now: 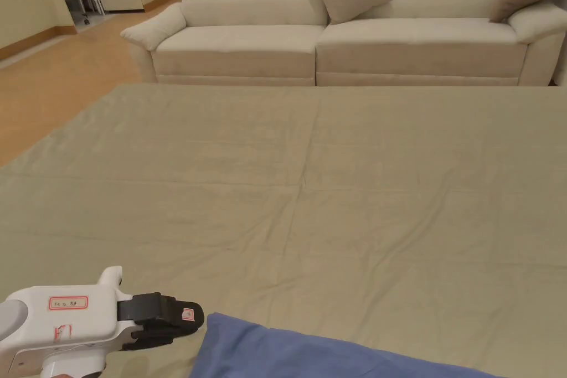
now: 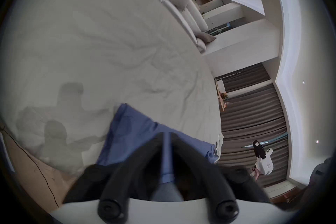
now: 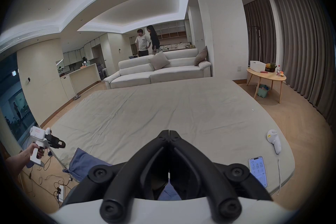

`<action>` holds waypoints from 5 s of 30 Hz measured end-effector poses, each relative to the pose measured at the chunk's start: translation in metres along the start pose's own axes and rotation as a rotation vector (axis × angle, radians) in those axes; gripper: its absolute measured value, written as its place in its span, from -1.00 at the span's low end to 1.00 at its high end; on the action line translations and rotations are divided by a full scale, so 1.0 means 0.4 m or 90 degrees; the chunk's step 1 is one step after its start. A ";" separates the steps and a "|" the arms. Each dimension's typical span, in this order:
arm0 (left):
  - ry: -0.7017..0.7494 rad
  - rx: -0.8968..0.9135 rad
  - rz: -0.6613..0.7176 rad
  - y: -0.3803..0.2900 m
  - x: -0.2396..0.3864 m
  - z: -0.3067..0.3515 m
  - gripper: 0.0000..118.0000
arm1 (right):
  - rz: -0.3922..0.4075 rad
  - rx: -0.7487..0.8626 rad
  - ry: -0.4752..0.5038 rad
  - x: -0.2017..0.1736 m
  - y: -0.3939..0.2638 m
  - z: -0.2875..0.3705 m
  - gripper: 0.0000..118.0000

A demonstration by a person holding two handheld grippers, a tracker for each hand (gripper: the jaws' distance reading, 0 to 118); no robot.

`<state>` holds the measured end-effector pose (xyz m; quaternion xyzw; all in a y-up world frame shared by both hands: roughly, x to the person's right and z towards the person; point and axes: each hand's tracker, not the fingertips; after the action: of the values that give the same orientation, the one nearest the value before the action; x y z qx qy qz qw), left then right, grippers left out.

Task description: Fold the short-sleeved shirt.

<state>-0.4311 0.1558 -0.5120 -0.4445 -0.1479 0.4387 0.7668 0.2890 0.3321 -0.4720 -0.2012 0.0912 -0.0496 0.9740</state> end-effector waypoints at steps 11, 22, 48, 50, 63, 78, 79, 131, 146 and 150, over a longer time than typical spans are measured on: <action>-0.079 -0.119 -0.028 0.024 -0.157 -0.159 0.99 | -0.079 -0.048 0.023 0.010 -0.046 -0.058 -1.00; 0.073 -0.198 -0.003 0.024 -0.150 -0.257 -0.92 | -0.124 -0.064 0.039 0.037 -0.084 -0.079 -1.00; 0.190 -0.054 0.042 0.169 -0.081 0.150 -0.93 | -0.098 -0.087 0.043 -0.029 -0.086 -0.067 -1.00; 0.254 -0.037 0.038 0.180 -0.080 0.189 -0.93 | -0.088 -0.086 0.044 -0.043 -0.084 -0.070 -1.00; 0.110 -0.069 -0.156 -0.125 0.394 -0.119 -0.93 | -0.091 -0.071 0.094 -0.023 -0.091 -0.049 -1.00; -0.009 -0.106 -0.050 -0.178 0.382 -0.297 0.97 | -0.121 -0.070 0.075 0.084 -0.148 0.050 -1.00; -0.024 -0.107 -0.039 -0.166 0.372 -0.268 0.96 | -0.131 -0.071 0.072 0.090 -0.156 0.049 -1.00; -0.066 -0.197 0.031 -0.089 -0.025 -0.279 0.58 | -0.141 -0.134 0.057 0.012 -0.166 -0.024 -1.00; 0.017 -0.124 -0.061 -0.169 0.278 -0.227 -0.80 | -0.157 -0.118 0.066 0.056 -0.177 0.009 -1.00; -0.029 -0.194 -0.142 -0.242 0.491 -0.352 -0.80 | -0.175 -0.102 0.074 0.083 -0.187 0.033 -1.00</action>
<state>-0.1794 0.2149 -0.5444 -0.5263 -0.2780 0.3335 0.7311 0.3196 0.2643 -0.4355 -0.2854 0.1226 -0.1868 0.9320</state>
